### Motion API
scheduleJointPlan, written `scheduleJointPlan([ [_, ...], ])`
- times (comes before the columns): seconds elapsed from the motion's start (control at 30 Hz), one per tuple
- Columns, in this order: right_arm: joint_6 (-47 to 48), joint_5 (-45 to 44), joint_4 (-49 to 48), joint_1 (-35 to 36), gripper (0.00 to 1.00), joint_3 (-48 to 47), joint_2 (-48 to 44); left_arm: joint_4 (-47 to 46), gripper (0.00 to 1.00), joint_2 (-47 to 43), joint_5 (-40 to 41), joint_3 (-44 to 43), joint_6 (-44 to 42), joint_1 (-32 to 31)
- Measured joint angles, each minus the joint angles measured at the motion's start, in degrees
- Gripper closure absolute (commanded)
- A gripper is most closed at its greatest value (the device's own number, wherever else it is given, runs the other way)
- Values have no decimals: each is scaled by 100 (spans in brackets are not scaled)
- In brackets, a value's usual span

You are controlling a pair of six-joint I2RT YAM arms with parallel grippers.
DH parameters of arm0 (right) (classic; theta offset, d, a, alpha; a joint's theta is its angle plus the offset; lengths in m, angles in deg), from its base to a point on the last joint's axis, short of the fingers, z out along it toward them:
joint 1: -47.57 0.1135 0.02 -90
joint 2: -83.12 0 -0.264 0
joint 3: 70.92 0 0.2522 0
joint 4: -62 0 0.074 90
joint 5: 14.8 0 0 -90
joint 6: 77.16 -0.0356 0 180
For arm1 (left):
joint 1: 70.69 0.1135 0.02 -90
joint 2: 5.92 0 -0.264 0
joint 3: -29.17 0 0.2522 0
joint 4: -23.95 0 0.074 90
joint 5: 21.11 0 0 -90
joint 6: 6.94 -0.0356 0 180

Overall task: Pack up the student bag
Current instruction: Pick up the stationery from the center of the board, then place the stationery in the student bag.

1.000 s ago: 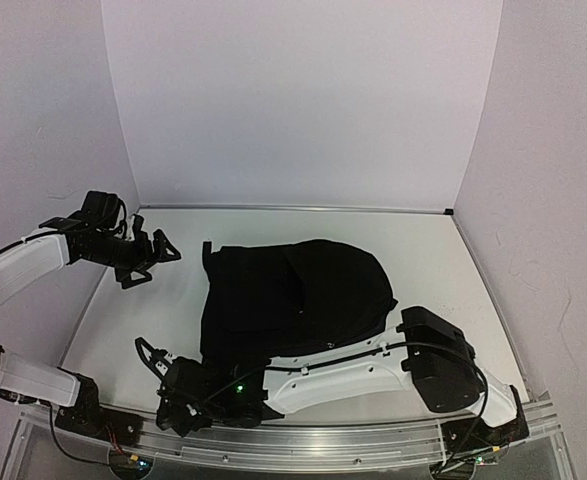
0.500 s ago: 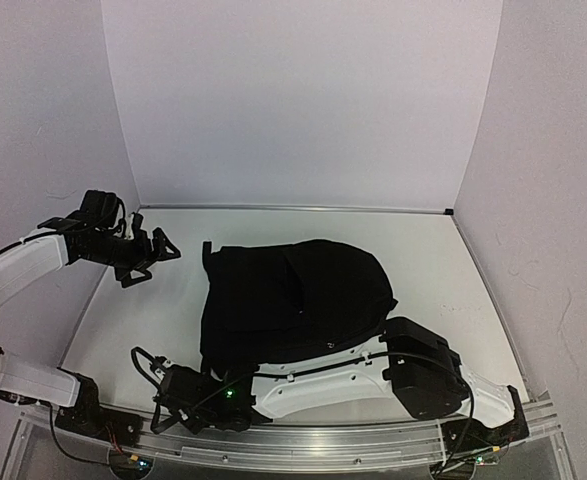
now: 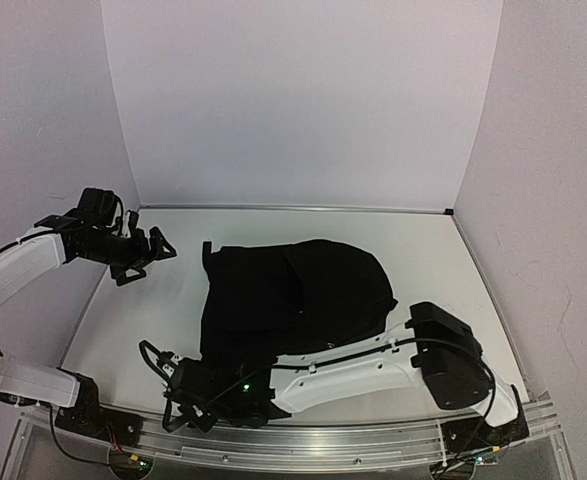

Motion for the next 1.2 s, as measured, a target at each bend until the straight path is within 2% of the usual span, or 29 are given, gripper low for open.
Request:
scheduleJointPlan([
  [0.3, -98, -774, -228, -10, 80, 1060, -2715, 272, 5, -71, 342, -653, -96, -99],
  [0.5, -317, -1249, -484, -478, 80, 1786, -4227, 530, 7, 135, 785, -1225, -31, -1077],
  [0.77, -681, -1347, -316, -1984, 81, 3183, -4676, 691, 11, 1175, 1343, -2188, 214, -2276],
  [0.87, -798, -1346, -182, -2461, 81, 3604, -4794, 851, 18, 1930, 1591, -2785, 256, -2716],
  [1.03, -1004, -1349, -116, -2733, 80, 4038, -5377, 1146, 28, 3042, 1868, -3637, 331, -3277],
  [1.2, -1208, -1374, -168, -2765, 80, 4274, -6002, 1382, 42, 3806, 1867, -4276, 322, -3523],
])
